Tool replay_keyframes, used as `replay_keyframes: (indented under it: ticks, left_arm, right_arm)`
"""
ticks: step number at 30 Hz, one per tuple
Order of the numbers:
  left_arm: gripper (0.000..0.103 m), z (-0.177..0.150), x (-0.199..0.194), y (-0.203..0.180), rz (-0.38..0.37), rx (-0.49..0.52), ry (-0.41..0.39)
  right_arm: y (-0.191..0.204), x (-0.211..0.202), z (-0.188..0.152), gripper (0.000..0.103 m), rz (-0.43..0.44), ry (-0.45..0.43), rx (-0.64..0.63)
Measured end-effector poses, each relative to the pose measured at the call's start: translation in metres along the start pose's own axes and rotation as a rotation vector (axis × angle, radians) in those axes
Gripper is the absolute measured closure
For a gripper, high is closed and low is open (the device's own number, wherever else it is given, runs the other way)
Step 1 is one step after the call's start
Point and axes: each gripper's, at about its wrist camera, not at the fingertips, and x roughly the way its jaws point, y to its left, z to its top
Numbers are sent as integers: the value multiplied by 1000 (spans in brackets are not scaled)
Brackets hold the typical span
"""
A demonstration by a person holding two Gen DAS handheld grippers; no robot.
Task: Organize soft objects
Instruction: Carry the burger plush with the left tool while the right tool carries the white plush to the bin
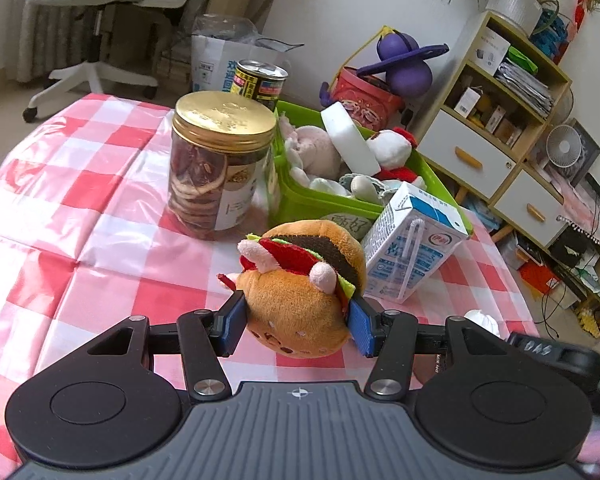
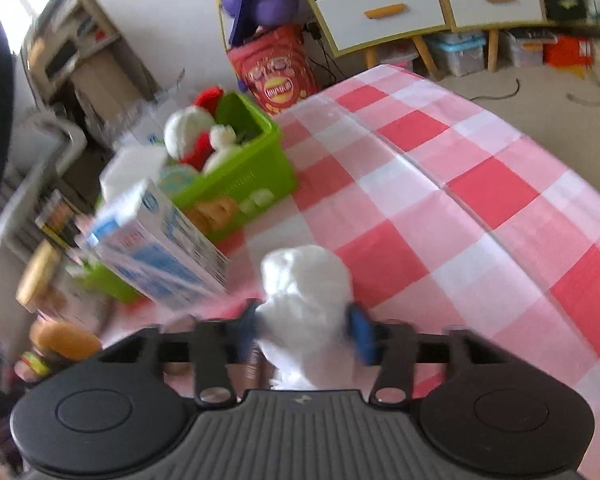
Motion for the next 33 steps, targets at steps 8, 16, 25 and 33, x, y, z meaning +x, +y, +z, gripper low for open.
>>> replay_keyframes:
  ticks: [8, 16, 25, 33]
  left_arm:
    - [49, 10, -9, -8, 14, 20, -45]
    - [49, 40, -15, -32, -6, 119, -103]
    - [49, 85, 1, -61, -39, 214, -111]
    - [49, 116, 41, -101, -102, 328, -48]
  right_arm:
    - [-10, -13, 9, 100, 30, -36, 69]
    - [-8, -27, 28, 100, 122, -87, 137]
    - [-8, -17, 72, 100, 199, -142, 186]
    - [12, 15, 114, 99, 254, -150, 136]
